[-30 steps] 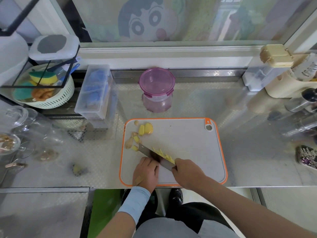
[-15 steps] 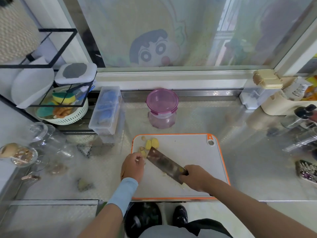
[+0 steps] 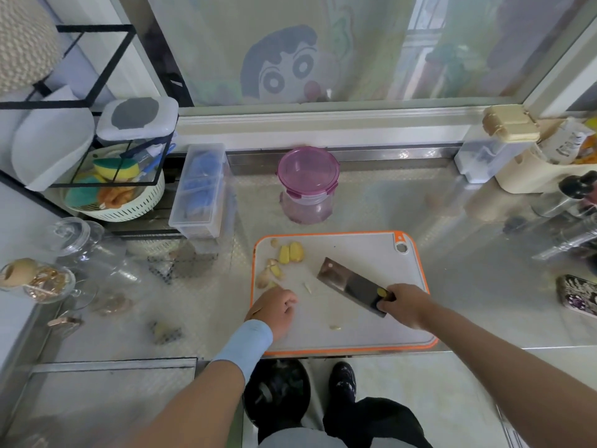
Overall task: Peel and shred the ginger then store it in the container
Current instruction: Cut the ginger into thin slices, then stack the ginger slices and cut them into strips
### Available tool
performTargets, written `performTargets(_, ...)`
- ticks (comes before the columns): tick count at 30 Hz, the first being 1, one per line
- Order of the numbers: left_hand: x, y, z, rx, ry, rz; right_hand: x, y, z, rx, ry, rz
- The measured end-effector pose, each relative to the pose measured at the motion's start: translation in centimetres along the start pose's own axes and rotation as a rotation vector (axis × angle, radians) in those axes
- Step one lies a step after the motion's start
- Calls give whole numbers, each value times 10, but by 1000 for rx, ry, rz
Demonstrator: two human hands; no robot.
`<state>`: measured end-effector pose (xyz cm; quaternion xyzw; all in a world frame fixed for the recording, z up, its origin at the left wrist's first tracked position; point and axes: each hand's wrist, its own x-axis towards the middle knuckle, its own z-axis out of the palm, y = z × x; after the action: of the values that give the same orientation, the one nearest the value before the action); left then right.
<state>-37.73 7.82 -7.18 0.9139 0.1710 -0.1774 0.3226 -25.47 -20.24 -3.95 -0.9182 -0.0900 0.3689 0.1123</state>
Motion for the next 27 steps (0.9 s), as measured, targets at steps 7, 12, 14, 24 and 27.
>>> performTargets(7, 3, 2, 3, 43, 29, -82, -17, -16, 10, 89, -3, -43)
performTargets(12, -1, -1, -3, 78, 115, -203, -28, -39, 37, 94, -138, -97)
performTargets(14, -3, -3, -3, 92, 94, -213, -28, -39, 42, 86, -164, -81)
performTargets(24, -11, 12, -1, 74, -44, -115, -9, -6, 15, 198, 117, 64)
performTargets(27, -8, 23, -1, 81, -50, -97, -12, -11, 16, 207, 107, 24)
